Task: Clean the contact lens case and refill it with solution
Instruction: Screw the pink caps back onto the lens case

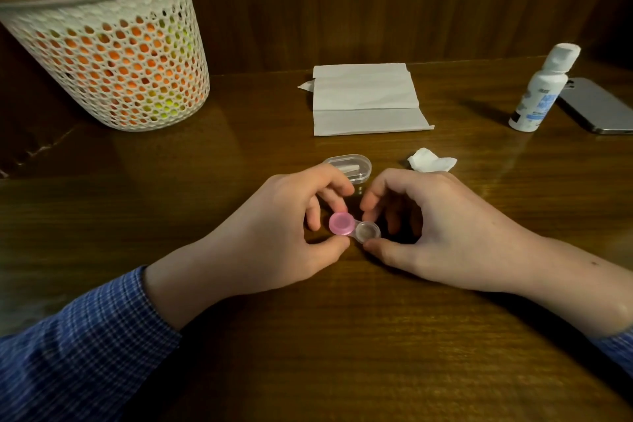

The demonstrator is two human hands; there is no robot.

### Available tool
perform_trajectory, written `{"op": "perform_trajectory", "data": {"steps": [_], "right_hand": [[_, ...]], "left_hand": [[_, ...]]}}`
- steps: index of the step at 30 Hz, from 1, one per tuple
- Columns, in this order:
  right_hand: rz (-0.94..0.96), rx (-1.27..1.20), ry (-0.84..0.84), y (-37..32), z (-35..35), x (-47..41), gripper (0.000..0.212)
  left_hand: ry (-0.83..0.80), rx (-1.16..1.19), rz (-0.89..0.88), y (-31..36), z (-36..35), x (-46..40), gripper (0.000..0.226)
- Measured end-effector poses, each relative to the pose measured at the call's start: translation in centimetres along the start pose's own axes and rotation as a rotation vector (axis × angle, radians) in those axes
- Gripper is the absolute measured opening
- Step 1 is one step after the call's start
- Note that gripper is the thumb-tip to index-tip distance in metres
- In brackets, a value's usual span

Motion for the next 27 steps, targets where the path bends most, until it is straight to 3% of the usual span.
{"op": "perform_trajectory", "data": {"steps": [5,10,14,21,27], "right_hand": [[0.015,0.011,0.040,-0.2,1.7,-0.1,0.027],[-0.062,-0.037,0.367,2.3,8.8,-0.3,0.016],[-0.116,0.103,0.270,3.6,7.3,-0.8,0.015],[-0.068,0.310,0.100,3.2,3.1,-1.7,0.042],[-0.080,0.313,0.061,3.2,2.9,-1.8,0.039]], "left_hand": [[0.013,0.017,0.001,-0.2,0.0,-0.1,0.053],[0.017,0.017,-0.037,-0.1,0.0,0.0,0.052],[0.018,0.022,-0.038,-0.3,0.0,0.1,0.049],[0.009,0.010,-0.031,-0.5,-0.1,0.1,0.031],[-0.017,-0.037,-0.066,-0.1,-0.4,0.1,0.011]]}}
Point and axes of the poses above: each hand's wrist, its own x-axis away from the middle knuckle, its own z-axis out of the back of the hand, y = z × x, the point moved 10 cm from there along -x, towards the middle knuckle, and after that the axes turned 3 degrees about y, right-handed, at the moved point
